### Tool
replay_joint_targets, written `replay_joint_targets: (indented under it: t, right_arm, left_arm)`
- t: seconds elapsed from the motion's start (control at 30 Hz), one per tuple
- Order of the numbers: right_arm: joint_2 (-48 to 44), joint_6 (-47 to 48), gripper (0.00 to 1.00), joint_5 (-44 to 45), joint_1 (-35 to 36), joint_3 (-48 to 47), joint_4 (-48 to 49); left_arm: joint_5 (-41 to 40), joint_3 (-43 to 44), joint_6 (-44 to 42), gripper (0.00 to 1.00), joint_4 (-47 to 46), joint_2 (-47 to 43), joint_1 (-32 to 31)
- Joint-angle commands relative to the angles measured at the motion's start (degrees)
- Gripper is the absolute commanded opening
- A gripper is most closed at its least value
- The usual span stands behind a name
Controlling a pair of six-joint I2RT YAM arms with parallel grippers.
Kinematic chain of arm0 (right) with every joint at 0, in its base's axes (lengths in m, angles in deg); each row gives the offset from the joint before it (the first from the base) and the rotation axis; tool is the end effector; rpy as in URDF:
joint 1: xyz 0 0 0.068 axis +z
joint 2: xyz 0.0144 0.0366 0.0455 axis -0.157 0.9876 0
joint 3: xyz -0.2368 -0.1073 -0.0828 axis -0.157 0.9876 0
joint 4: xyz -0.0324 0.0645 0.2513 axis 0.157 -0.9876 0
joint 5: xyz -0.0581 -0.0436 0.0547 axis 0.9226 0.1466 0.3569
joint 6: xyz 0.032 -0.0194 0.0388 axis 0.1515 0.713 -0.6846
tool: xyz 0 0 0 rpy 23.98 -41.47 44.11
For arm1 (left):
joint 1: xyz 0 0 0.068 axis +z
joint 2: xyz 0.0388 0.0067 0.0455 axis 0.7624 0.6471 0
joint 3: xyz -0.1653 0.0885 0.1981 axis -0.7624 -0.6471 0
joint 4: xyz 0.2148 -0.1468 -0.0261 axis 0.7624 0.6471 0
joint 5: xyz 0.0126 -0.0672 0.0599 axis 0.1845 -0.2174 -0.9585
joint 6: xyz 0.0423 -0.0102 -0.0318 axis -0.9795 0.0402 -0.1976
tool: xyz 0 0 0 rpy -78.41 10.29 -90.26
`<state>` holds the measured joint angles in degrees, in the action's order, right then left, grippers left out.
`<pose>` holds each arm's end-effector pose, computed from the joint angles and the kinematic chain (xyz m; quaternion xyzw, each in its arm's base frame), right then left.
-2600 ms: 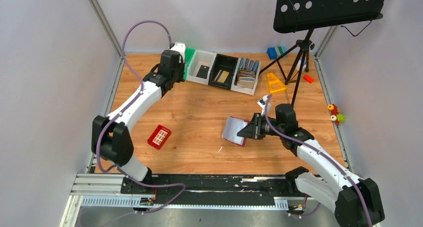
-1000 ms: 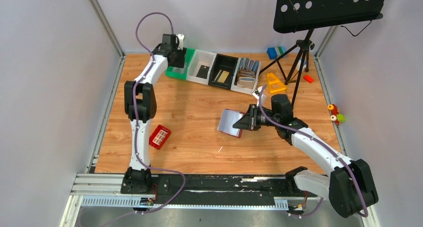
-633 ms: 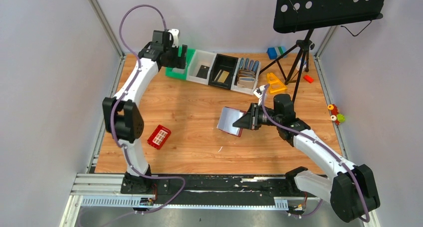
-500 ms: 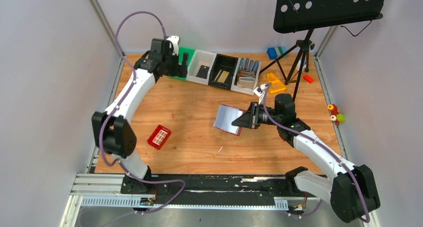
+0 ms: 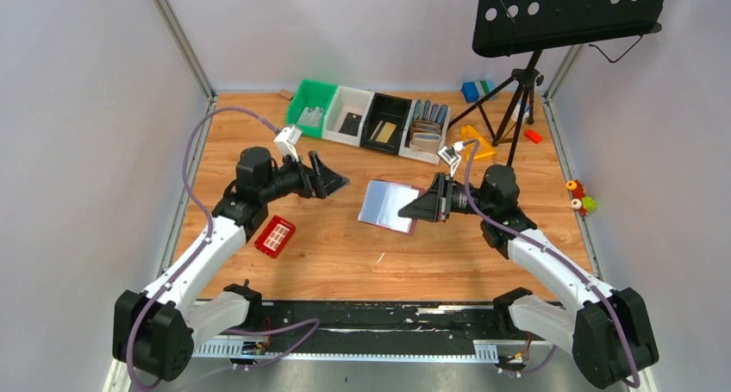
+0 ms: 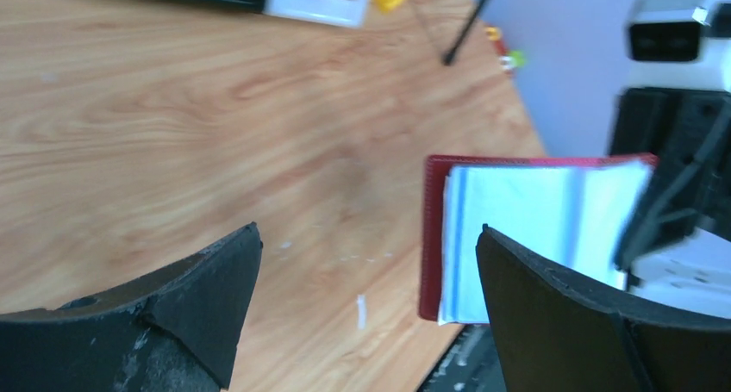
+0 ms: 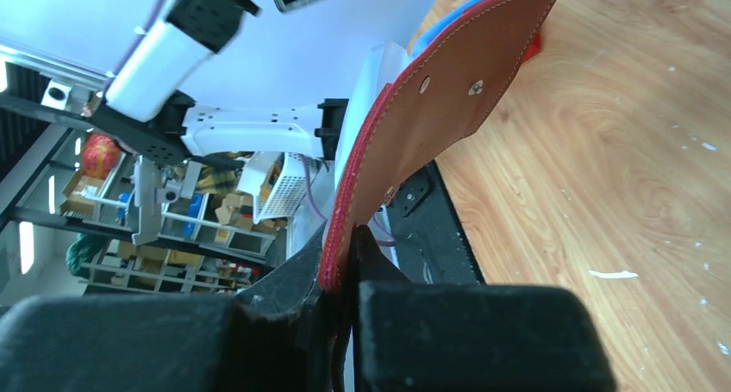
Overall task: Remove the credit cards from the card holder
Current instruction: Place the credit card in the storage box, then close the card holder at the center of the board.
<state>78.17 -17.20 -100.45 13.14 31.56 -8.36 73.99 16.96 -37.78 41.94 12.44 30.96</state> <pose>0.1959 0.1122 0.2660 -0.1312 0.7185 0.6402 0.2380 0.2249 -0.0937 0.3007 0.0602 0.8085 -0.4065 0.4212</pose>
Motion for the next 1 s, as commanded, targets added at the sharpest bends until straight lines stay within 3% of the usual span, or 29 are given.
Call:
replay_joint_targets:
  t: [0.0,0.13,0.33,0.5,0.8,0.97]
  right_arm:
    - [-1.6,-6.3,0.00,-3.2,-0.1,-0.5,8.2]
    - [-3.3,-7.7,0.00,-3.1,0.1,-0.4,8.7]
    - [-5.6,-8.7,0.00,-1.5,0.9,-0.4,8.7]
    - [-6.6,-9.1,0.00,-0.9,1.0,-0.4,8.6]
    - [-8.0,-9.2,0.00,-0.9,1.0,0.3,8.6]
    - [-9.2,-9.2,0.00,-1.0,1.0,0.0,8.3]
  left_arm:
    - [14.7,-11.1,19.4,1.00,-29.3,-3.2,-0.6]
    - [17.3,-18.0,30.1,1.00,-43.4,-3.7,-1.7]
    - [14.0,-20.5,32.3,1.00,-46.0,-5.5,-8.6]
    - [12.6,-25.1,39.4,1.00,-58.2,-5.4,-9.8]
    - [12.5,-27.0,46.1,1.00,-66.5,-3.7,-10.5]
    - [10.9,-28.2,46.5,1.00,-66.7,-2.3,-10.5]
